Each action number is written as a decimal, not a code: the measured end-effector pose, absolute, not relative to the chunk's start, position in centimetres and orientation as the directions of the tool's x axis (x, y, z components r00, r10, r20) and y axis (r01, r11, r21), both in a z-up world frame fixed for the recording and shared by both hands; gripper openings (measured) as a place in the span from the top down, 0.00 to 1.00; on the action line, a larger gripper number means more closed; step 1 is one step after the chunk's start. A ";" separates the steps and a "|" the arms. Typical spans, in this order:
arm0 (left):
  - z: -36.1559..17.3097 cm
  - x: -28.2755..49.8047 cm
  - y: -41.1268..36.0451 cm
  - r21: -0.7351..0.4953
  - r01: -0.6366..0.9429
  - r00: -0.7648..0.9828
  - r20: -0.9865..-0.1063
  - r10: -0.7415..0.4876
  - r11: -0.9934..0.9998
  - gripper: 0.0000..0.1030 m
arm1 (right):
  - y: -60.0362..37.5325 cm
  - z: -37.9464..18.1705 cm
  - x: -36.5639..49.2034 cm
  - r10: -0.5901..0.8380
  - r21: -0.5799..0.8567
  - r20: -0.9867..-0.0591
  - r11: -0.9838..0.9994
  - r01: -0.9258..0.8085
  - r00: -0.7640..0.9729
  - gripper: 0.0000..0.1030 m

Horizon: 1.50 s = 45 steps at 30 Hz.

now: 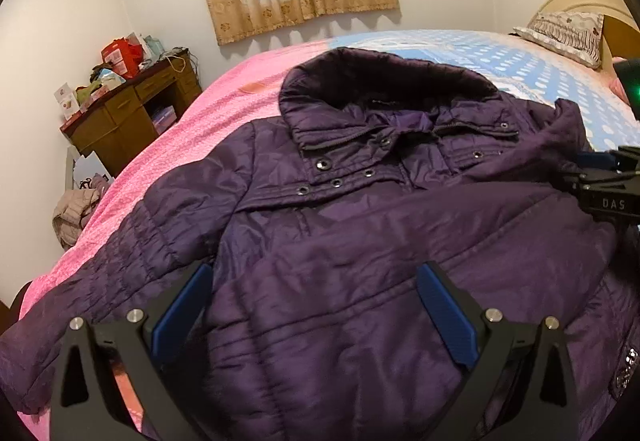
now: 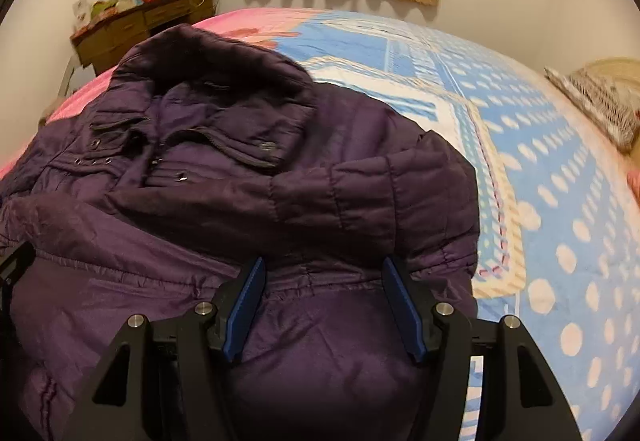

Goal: Fold large clothes
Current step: 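Fold the held sleeve across the jacket front toward the other sleeve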

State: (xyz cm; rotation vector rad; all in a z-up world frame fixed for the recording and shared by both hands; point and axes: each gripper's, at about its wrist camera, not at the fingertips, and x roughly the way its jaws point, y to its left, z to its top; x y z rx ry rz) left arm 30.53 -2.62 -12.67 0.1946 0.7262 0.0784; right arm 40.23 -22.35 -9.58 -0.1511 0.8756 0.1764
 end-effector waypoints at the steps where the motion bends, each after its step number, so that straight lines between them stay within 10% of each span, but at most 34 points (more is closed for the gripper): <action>1: -12.6 30.5 -2.9 0.208 0.002 0.748 -0.649 0.136 0.978 0.00 | -22.9 -9.6 40.3 0.097 -0.044 -0.773 0.978 -0.206 0.626 0.41; 28: -14.9 31.0 -4.1 0.261 0.020 0.692 -0.700 0.174 0.965 0.00 | -18.7 -9.4 35.8 0.104 -0.139 -0.776 0.934 -0.330 0.623 0.35; 34: -14.9 31.0 -3.9 0.241 0.023 0.690 -0.706 0.159 0.970 0.00 | -21.5 -4.8 36.4 0.161 -0.040 -0.645 0.969 -0.243 0.747 0.35; 45: -14.8 31.1 -3.8 0.238 0.027 0.688 -0.709 0.154 0.971 0.00 | -26.1 -9.7 41.7 0.121 0.054 -0.766 0.991 -0.125 0.631 0.33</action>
